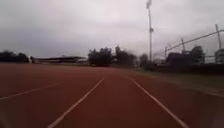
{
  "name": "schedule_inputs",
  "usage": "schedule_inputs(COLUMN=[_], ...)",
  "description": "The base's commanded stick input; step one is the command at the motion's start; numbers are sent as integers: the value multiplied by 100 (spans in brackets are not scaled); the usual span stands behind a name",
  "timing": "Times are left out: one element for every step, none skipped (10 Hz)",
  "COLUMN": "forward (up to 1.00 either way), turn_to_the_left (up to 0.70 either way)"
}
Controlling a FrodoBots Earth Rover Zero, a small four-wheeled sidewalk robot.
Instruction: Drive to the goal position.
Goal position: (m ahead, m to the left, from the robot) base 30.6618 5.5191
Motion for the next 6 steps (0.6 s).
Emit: schedule_inputs(forward=[70, 70, 70, 70, 70, 70], turn_to_the_left=[-35, -35, -35, -35, -35, -35])
